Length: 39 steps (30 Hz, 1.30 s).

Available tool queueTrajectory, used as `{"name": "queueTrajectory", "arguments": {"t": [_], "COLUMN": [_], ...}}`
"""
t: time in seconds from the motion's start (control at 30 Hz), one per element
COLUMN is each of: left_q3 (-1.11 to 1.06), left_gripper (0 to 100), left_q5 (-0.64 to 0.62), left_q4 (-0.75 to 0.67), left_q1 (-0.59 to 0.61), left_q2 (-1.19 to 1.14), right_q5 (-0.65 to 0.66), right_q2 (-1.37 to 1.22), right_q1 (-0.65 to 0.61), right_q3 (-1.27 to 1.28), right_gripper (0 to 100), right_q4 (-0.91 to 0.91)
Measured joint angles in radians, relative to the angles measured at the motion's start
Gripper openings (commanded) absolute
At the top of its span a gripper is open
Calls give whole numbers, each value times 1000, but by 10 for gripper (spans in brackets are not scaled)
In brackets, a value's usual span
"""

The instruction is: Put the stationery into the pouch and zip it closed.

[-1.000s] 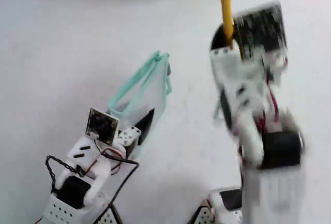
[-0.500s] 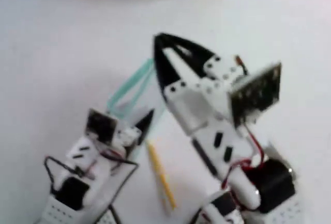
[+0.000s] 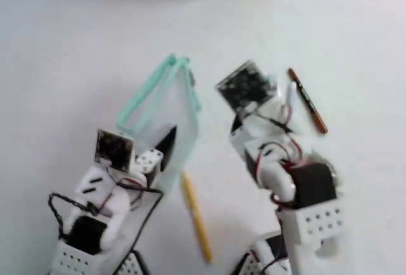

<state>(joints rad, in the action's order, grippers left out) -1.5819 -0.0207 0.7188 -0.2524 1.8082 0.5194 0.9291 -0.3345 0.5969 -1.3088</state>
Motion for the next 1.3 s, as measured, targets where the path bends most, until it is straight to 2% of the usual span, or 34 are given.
{"name": "queueTrajectory", "arguments": {"t": [0.1, 0.27, 0.37, 0.5, 0.67, 0.83, 1.07, 1.3], "left_q3": [0, 0, 0, 0, 0, 0, -2, -2], "left_gripper": [195, 195, 195, 195, 195, 195, 195, 195], "left_q5": [-2, -2, -2, -2, -2, -2, -3, -12], "left_q4": [0, 0, 0, 0, 0, 0, 0, 0], "left_q1": [23, 44, 71, 110, 175, 226, 258, 276], "left_q2": [0, 0, 0, 0, 0, 0, 0, -2], "right_q5": [57, 61, -17, -137, -229, -261, -381, -434], "right_q2": [2, -2, -2, 0, -17, -227, -637, -730], "right_q1": [-35, -127, -216, -347, -508, -529, -534, -535], "right_q3": [183, 422, 503, 502, 486, 453, 256, 181], "right_gripper": [18, 18, 53, 217, 169, 202, 268, 272], "right_q4": [17, 110, 180, 196, 203, 272, 285, 264]}}
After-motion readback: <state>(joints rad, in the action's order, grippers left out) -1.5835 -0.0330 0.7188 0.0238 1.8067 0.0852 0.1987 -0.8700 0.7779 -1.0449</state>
